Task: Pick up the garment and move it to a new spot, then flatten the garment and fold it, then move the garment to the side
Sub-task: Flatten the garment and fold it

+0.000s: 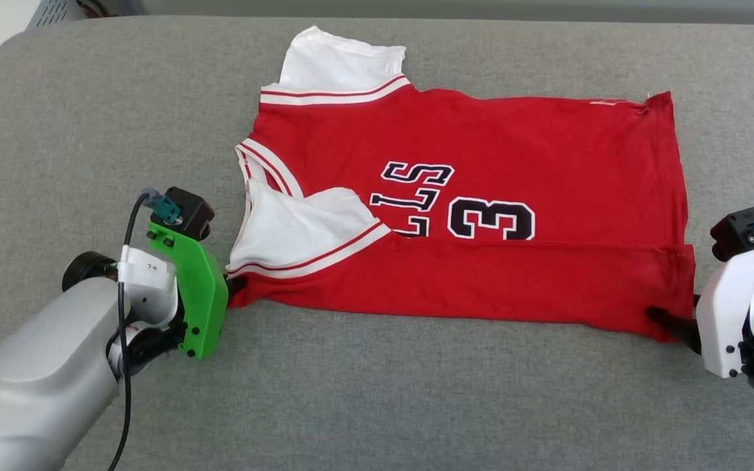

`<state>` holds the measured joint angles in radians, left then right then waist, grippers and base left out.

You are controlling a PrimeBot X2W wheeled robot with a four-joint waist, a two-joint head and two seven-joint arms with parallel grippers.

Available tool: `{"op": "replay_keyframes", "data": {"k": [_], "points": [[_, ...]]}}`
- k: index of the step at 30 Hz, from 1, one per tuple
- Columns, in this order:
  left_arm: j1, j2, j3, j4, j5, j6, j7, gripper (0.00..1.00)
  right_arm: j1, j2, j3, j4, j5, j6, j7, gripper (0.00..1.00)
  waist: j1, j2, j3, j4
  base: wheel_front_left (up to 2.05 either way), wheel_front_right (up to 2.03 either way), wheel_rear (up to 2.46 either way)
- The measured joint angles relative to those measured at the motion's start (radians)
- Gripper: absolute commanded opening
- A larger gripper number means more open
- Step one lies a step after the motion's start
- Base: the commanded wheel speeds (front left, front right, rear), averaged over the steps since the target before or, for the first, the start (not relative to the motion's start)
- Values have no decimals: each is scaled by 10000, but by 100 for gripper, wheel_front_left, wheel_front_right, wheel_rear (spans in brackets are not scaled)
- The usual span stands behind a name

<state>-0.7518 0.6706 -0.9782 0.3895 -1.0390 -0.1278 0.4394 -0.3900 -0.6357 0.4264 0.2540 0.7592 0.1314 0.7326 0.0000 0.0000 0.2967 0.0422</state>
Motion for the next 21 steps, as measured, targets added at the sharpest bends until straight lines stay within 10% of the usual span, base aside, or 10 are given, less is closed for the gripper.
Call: {"op": "replay_keyframes", "data": {"k": [5, 6, 7, 21], "points": [[-23, -84, -12, 115, -2, 0, -207, 0, -12, 150, 155, 564, 107, 0, -464, 100, 0, 0, 156, 95, 0, 0, 0], [-19, -88, -17, 157, -2, 0, -244, 0, -15, 155, 180, 602, 148, 0, -633, 36, 0, 0, 146, 96, 0, 0, 0], [-14, -92, -17, 182, -6, 0, -270, 0, -22, 148, 213, 616, 155, 0, -798, 0, 0, 0, 128, 93, 0, 0, 0], [1107, 748, 128, -849, -533, 140, -821, 0, 1048, -692, 54, -1016, 775, 0, -2245, 0, 0, 0, -1081, -99, 0, 0, 0]]}}
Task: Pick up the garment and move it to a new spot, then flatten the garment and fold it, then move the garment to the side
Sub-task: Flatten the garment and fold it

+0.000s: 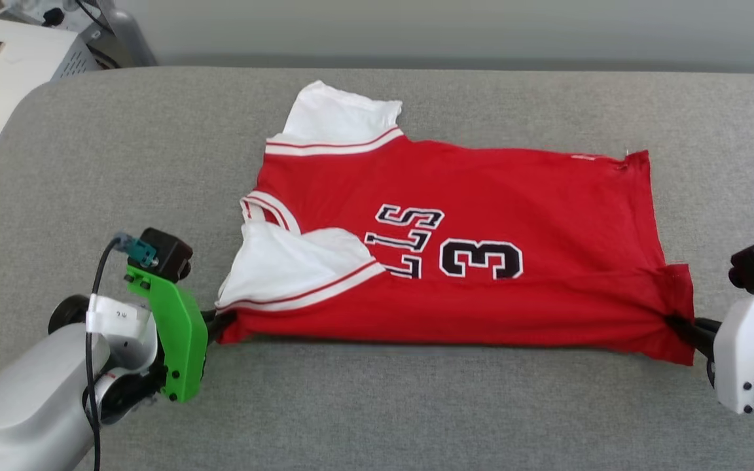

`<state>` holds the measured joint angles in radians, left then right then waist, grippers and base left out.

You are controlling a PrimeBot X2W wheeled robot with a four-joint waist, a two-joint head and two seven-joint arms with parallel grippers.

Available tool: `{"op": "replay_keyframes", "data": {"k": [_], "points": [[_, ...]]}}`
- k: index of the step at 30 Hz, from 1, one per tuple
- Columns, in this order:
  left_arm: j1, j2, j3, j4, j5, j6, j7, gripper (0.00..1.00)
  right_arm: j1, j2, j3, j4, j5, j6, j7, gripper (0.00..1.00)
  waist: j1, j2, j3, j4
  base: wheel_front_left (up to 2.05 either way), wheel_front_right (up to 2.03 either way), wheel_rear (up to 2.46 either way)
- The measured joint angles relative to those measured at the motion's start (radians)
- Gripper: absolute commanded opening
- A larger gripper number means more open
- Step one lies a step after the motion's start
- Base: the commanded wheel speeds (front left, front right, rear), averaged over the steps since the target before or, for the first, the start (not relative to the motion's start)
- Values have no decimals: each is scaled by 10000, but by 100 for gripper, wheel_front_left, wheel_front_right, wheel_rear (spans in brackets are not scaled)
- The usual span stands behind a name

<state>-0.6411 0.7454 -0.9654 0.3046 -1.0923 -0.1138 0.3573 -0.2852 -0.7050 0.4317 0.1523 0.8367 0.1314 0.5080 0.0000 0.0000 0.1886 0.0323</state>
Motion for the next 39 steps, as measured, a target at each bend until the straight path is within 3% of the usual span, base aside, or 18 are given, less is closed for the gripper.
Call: {"op": "replay_keyframes", "data": {"k": [10, 16, 23, 24, 25, 26, 31, 35, 39], "points": [[1432, 886, -167, -2282, -192, 959, 13, 0, 2105, -372, -1241, -1354, 42, 0, 510, 0, 0, 0, -426, -40, 0, 0, 0], [1599, 826, -272, -2220, -151, 1365, -2, 0, 2256, 211, -1595, -1116, -198, 0, 924, 0, 0, 0, -4, -62, 0, 0, 0], [1582, 332, -339, -1308, -176, 1250, -71, 0, 1774, 880, -1461, -2, -658, 12, 671, 0, 0, 0, 476, -90, 0, 0, 0], [1582, 301, -313, -1223, -178, 1210, -161, 29, 1738, 930, -1450, 63, -658, 10, 520, 9, 0, 0, 475, -82, 0, 0, 0], [1582, 288, -280, -1166, -176, 1206, -282, 100, 1736, 963, -1450, 104, -681, 10, 339, 46, 0, 0, 449, -76, 0, 0, 0], [1582, 284, -240, -1131, -174, 1204, -391, 100, 1737, 997, -1448, 125, -708, 10, 161, 100, 0, 0, 412, -71, 0, 0, 0], [1545, 700, 290, -1250, -113, 1398, -1057, 100, 1754, 1229, -2027, -190, -1333, 10, -1592, 100, 0, 0, 48, -40, 0, 0, 0], [956, 1264, 846, -1655, 182, 1674, -1546, 100, 1735, 1848, -3266, -627, -2376, 2, -3216, 100, 0, 0, -158, -71, 0, 0, 0], [-12, 1346, 1438, -1883, 650, 1971, -2092, 100, 1555, 2646, -3866, -1221, -3313, 2, -4364, 100, 0, 0, -112, -207, 0, 0, 0]]}}
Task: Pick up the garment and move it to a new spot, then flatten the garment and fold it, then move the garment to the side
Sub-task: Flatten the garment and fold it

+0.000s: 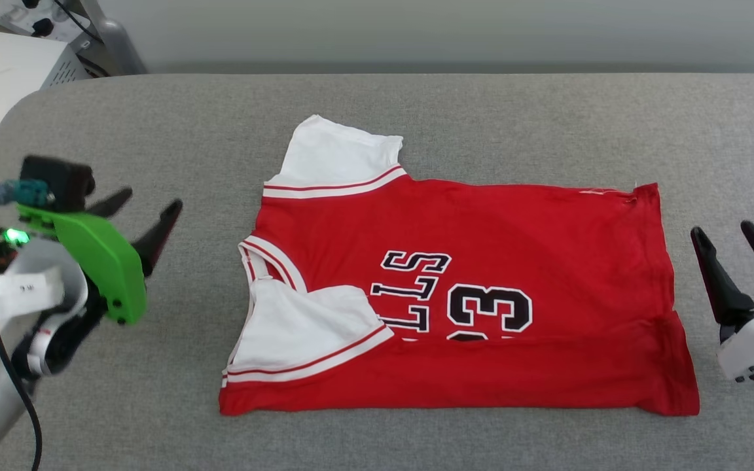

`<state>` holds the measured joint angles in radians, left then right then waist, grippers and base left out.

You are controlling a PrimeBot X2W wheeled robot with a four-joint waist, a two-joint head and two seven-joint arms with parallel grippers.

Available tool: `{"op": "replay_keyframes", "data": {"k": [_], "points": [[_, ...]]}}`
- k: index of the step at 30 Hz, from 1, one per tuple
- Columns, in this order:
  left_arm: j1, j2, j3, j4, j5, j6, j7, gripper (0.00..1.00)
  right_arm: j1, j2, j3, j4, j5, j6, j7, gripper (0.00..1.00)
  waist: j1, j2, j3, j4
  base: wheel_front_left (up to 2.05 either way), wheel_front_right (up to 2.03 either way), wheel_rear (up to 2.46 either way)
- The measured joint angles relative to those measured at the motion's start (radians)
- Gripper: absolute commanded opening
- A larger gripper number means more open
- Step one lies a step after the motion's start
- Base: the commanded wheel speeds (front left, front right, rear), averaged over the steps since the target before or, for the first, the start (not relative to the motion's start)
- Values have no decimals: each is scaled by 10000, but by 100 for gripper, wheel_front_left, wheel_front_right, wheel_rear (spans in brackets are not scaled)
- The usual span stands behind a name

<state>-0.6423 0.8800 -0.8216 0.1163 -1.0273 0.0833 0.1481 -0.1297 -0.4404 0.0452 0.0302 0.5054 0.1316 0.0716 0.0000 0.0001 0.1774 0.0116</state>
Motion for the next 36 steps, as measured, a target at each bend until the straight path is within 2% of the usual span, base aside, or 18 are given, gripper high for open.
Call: {"op": "replay_keyframes", "data": {"k": [2, 6, 11, 14, 20, 25, 33, 36], "points": [[-513, -71, 203, 38, 199, 27, -259, 100, -156, 349, -180, -301, -382, 0, -497, 100, 0, 0, 108, -75, 0, 0, 0], [-1713, -558, 466, 456, 637, 77, -462, 100, -455, 1093, -418, -905, -1093, 0, -1365, 100, 0, 0, 459, -268, 0, 0, 0], [-3479, -1172, 462, 1336, 819, -428, 40, 100, -668, 1745, -426, -1553, -1682, 0, -2529, 100, 0, 0, 1094, -529, 0, 0, 0], [-4715, -1484, 385, 2048, 1049, -784, 761, 100, -832, 2056, -307, -1804, -1933, 0, -2922, 100, 0, 0, 1571, -708, 0, 0, 0], [-6675, -2127, -109, 3762, 483, -1574, 3774, 100, -1279, 2190, 209, -1946, -2245, 0, -3150, 100, 0, 0, 2628, -1184, 0, 0, 0], [-7560, -2389, -610, 4769, 293, -1860, 5735, 100, -1678, 2240, 441, -1958, -2234, 0, -3227, 100, 1, 0, 3389, -1603, 0, 0, 0], [-7922, -2468, -1237, 6023, 334, -1985, 6895, 100, -2081, 2307, 706, -1787, -2190, 0, -3241, 100, 2, 0, 4414, -2343, 0, 0, 0], [-8226, -2305, -1383, 6096, 332, -2036, 7271, 100, -2093, 2309, 662, -1762, -2171, 0, -3241, 100, 1, 0, 4656, -2560, 0, 0, 0]]}}
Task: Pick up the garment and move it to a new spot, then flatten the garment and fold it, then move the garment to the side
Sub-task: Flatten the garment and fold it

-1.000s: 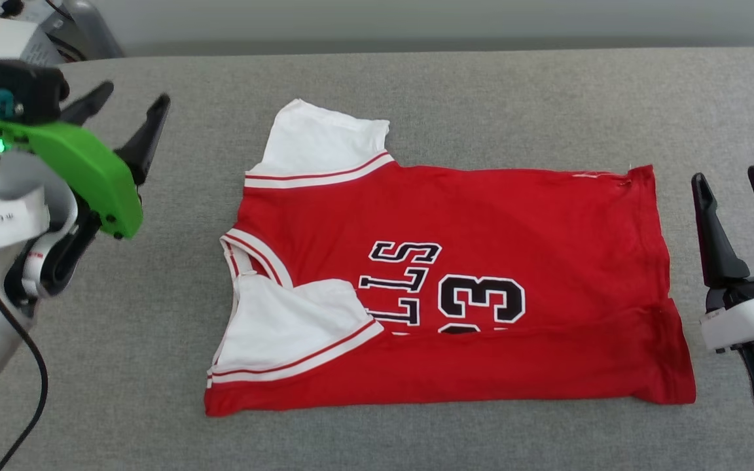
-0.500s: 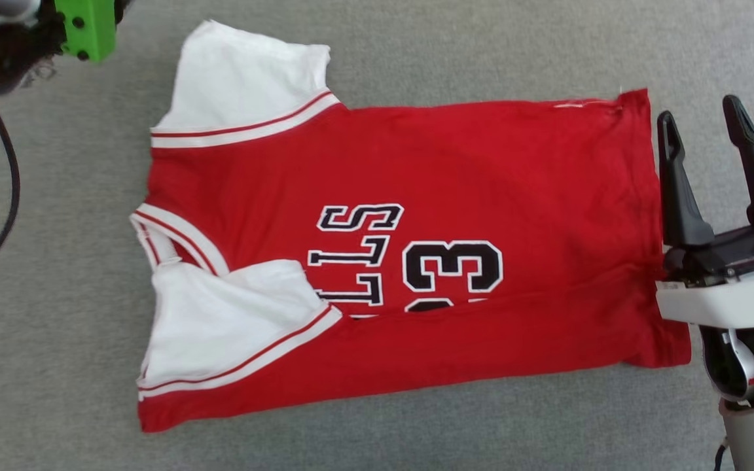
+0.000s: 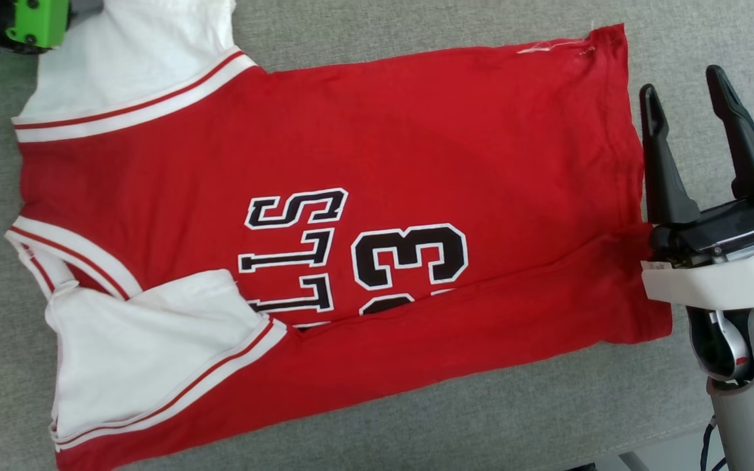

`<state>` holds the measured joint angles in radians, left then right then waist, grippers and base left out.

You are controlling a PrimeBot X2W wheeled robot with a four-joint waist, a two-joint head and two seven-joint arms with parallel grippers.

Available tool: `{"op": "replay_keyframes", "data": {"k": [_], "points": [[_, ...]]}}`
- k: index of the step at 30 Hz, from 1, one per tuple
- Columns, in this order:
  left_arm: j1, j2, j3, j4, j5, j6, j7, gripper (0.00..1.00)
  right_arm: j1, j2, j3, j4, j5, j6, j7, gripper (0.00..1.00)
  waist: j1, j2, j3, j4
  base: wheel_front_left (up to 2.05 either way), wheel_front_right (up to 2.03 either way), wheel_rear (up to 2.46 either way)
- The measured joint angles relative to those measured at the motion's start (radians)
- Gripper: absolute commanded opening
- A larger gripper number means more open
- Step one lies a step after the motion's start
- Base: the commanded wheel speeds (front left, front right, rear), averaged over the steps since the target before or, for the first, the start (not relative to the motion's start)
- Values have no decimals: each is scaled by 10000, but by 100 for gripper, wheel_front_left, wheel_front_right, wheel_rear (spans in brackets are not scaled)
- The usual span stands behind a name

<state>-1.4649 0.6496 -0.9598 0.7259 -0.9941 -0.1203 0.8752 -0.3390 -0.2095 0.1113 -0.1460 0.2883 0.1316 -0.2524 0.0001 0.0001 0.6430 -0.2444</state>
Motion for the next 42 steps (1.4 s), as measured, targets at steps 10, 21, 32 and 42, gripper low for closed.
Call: {"op": "replay_keyframes", "data": {"k": [10, 21, 32, 42], "points": [[243, 75, -161, -433, -372, -71, -953, 0, -296, -614, -545, 293, 71, 0, 0, 100, 1, 0, -155, 2, 0, 0, 0], [1316, 67, -690, -2144, -606, -75, -3089, 0, -2525, -4195, 1156, 1053, 2405, 2, 4836, 100, 0, 0, -1258, 919, 0, 0, 0], [1627, 140, -1174, -3448, -510, -75, -4107, 0, -4487, -5356, 2646, 3033, 4736, 0, 9706, 100, 0, 0, -1718, 2080, 0, 0, 0], [1547, 69, -1356, -3848, -332, -75, -4357, 0, -5109, -4477, 3250, 5285, 4569, 0, 9854, 100, 0, 0, -1203, 2563, 0, 0, 0]]}}
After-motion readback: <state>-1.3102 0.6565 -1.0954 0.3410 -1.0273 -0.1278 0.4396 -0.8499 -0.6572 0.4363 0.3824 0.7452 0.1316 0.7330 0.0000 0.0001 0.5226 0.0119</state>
